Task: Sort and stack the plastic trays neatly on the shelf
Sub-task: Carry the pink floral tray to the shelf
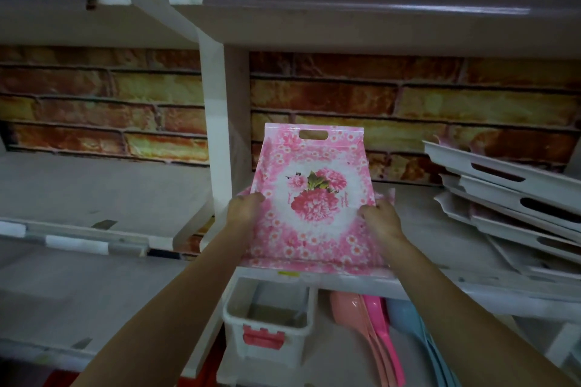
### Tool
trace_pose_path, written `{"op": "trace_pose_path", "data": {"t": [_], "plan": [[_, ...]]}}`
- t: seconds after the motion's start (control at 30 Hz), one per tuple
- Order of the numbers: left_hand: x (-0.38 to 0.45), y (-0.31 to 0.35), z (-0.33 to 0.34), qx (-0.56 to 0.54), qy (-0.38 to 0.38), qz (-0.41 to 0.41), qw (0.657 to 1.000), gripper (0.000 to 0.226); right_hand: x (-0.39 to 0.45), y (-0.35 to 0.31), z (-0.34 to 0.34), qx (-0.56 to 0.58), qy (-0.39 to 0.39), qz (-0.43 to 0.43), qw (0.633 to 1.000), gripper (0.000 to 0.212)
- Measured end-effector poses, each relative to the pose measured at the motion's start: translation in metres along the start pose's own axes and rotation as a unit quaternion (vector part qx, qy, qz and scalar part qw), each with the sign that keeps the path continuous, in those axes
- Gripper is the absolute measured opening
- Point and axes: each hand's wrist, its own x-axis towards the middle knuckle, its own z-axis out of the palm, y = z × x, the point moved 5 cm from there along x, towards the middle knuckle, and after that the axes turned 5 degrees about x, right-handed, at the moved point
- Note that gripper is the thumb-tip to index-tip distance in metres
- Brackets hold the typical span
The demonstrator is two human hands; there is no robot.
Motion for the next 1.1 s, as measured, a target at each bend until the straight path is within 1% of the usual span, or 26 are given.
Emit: {"op": "trace_pose_path", "data": {"t": [0.1,0.27,0.5,0.57,0.6,0.67,0.7,0.77,0.83,0.93,0.97,1.03,1.07,1.1], "plan": [[0.02,0.008,0.006,0.011,-0.012,0.002,1.0,0.031,0.014,-0.005,0.007,-0.004,0.017,-0.003,1.0,0.042],[0.056,0.014,0.012,0.065,-0.037,-0.003,0.997,0.038,0.036,-0.002,0.016,-0.007,0.058,0.006,0.998,0.044],[0.092,0.015,0.028,0.091,-0.078,-0.005,0.993,0.026,0.049,-0.002,0.018,-0.031,0.1,0.017,0.994,0.042],[0.098,0.015,0.033,0.104,-0.082,-0.006,0.991,0.03,0.06,-0.002,0.018,-0.046,0.109,0.024,0.993,0.041],[0.1,0.016,0.036,0.104,-0.084,-0.008,0.991,0.029,0.067,-0.002,0.019,-0.044,0.103,0.026,0.993,0.04],[0.104,0.019,0.043,0.101,-0.093,-0.005,0.991,0.02,0.081,-0.003,0.019,-0.049,0.09,0.027,0.994,0.035],[0.108,0.02,0.047,0.107,-0.093,-0.004,0.99,0.019,0.089,-0.002,0.019,-0.055,0.086,0.028,0.994,0.032],[0.114,0.021,0.053,0.122,-0.1,-0.011,0.987,0.023,0.101,-0.002,0.018,-0.066,0.076,0.03,0.994,0.029],[0.117,0.024,0.058,0.139,-0.109,-0.01,0.984,0.026,0.111,-0.003,0.018,-0.089,0.051,0.031,0.994,0.025],[0.128,0.022,0.059,0.177,-0.112,-0.022,0.978,0.037,0.121,-0.005,0.02,-0.103,0.01,0.027,0.994,0.004],[0.133,0.02,0.059,0.186,-0.115,-0.024,0.976,0.036,0.125,-0.005,0.02,-0.106,0.003,0.024,0.994,0.003],[0.139,0.018,0.058,0.192,-0.115,-0.028,0.974,0.02,0.131,-0.003,0.022,-0.126,-0.006,0.024,0.992,0.004],[0.139,0.019,0.058,0.192,-0.115,-0.026,0.974,0.011,0.133,-0.003,0.023,-0.14,-0.009,0.026,0.99,0.011],[0.139,0.02,0.058,0.194,-0.113,-0.022,0.974,0.008,0.135,-0.002,0.024,-0.153,-0.008,0.027,0.988,0.018]]}}
